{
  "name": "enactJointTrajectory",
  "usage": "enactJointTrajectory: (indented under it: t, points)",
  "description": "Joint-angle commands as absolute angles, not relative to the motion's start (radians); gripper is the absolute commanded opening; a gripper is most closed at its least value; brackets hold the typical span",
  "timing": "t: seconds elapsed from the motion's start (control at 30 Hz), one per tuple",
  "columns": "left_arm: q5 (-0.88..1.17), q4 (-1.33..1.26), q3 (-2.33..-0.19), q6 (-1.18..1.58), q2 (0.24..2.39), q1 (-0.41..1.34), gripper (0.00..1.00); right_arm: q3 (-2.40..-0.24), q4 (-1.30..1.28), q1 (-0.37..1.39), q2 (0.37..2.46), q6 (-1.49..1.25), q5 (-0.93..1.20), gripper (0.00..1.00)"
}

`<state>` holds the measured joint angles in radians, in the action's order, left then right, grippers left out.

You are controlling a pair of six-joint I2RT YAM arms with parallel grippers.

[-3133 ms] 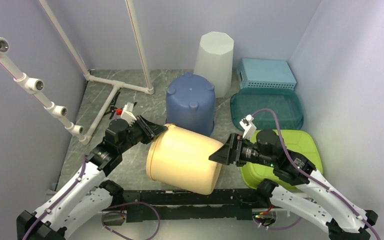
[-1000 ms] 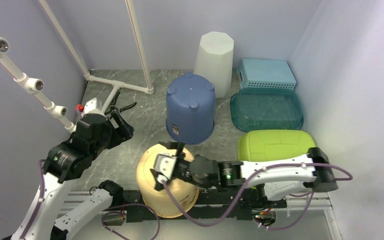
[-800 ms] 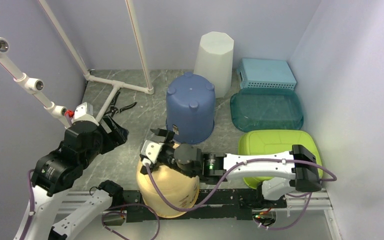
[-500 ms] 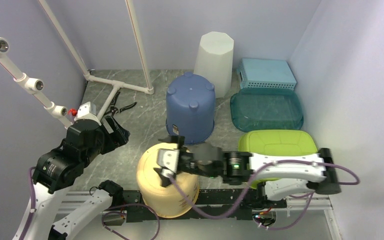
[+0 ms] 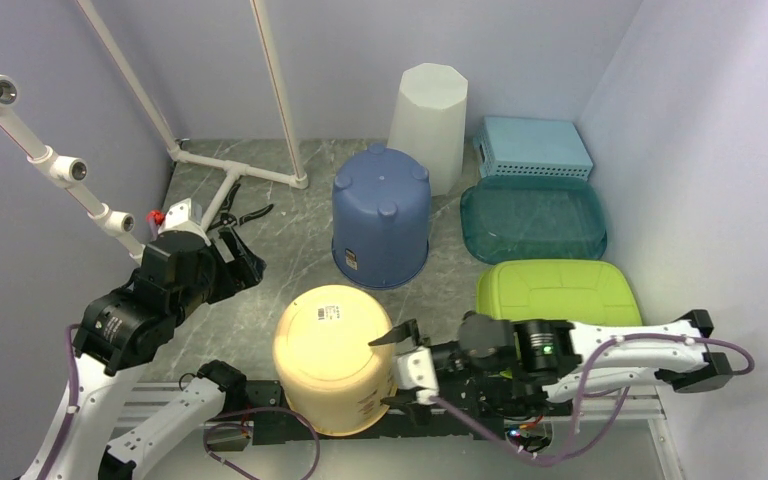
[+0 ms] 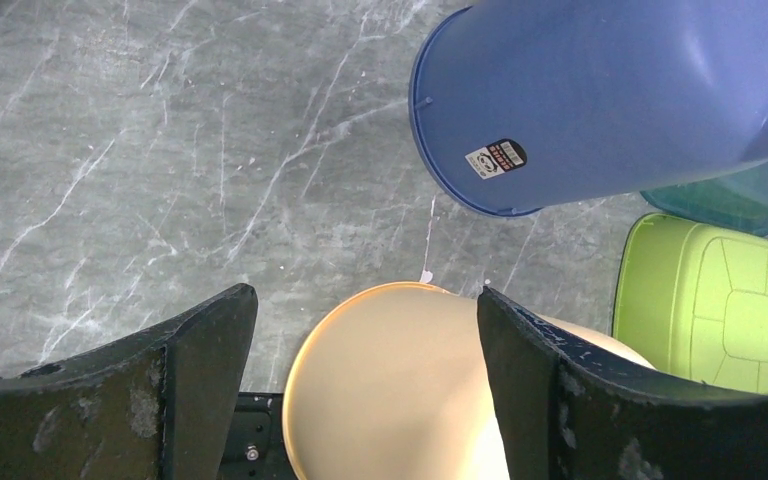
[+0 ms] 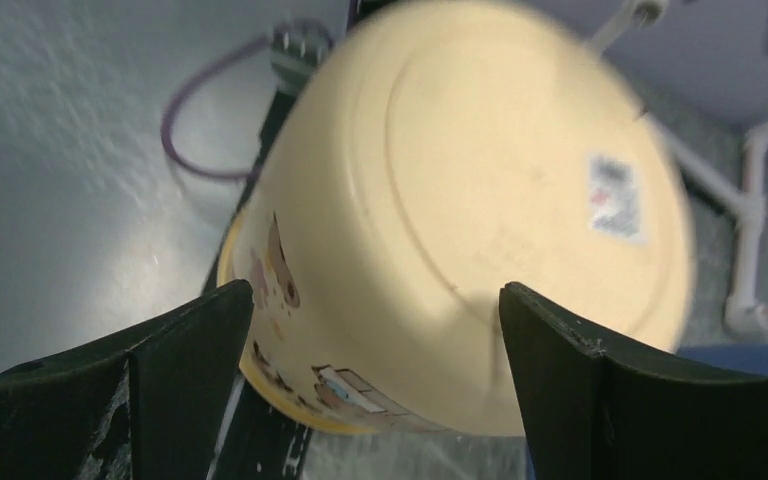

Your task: Turn the large container upside down

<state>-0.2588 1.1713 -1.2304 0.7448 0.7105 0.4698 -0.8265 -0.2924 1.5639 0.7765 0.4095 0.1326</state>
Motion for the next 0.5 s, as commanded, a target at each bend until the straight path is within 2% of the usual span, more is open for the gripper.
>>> enactJointTrajectory:
  t: [0.0, 0.17, 0.27, 0.4, 0.47]
  points:
    - [-0.245, 1.134, -1.231, 0.740, 0.712, 0.465, 0.86, -0.753, -0.202, 1.579, 0.847, 0.521, -0.010, 0.97]
    - [-0.250, 1.147, -1.244, 0.740, 0.713, 0.465, 0.87, -0.703, 0.063, 1.574, 0.958, 0.609, -0.227, 1.00]
    - [-0.258, 1.142, -1.247, 0.743, 0.703, 0.465, 0.88, -0.751, 0.156, 1.523, 1.086, 0.609, -0.331, 1.00]
    - [-0.261, 1.150, -1.260, 0.744, 0.703, 0.465, 0.88, -0.843, 0.197, 1.432, 1.246, 0.568, -0.351, 1.00]
    - [-0.263, 1.159, -1.263, 0.746, 0.700, 0.465, 0.88, -0.856, 0.241, 1.392, 1.279, 0.564, -0.289, 1.00]
